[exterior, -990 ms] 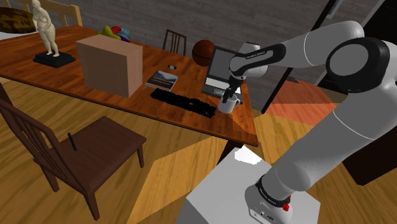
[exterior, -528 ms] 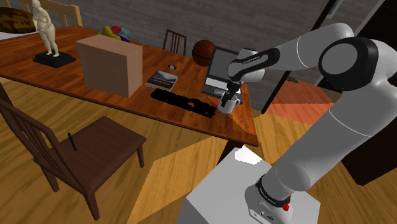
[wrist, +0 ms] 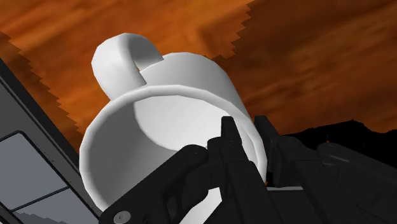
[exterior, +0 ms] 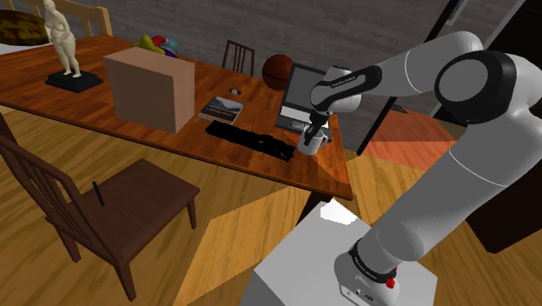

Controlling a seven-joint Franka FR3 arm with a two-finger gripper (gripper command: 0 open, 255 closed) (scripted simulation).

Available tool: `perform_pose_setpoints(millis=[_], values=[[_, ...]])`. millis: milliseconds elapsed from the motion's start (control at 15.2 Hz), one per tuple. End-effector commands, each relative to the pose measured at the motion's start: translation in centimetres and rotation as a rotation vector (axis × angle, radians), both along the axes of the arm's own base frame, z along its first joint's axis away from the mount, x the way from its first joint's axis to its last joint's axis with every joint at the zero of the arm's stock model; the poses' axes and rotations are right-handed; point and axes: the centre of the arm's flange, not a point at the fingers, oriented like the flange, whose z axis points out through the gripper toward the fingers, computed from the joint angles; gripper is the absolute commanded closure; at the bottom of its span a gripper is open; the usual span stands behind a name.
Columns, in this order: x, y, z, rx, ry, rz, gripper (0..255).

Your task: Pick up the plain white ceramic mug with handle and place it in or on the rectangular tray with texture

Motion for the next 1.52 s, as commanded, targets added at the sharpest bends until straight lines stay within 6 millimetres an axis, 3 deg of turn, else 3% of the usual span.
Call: perform_pose_setpoints(millis=[0, 396, 1452], values=[[0.0, 0.0, 0.0, 0.000, 0.000, 0.000, 255], [0.0, 0.0, 0.0, 0.000, 0.000, 0.000, 255], [0.0, 0.0, 8.4, 0.000, 0.000, 0.000, 255]])
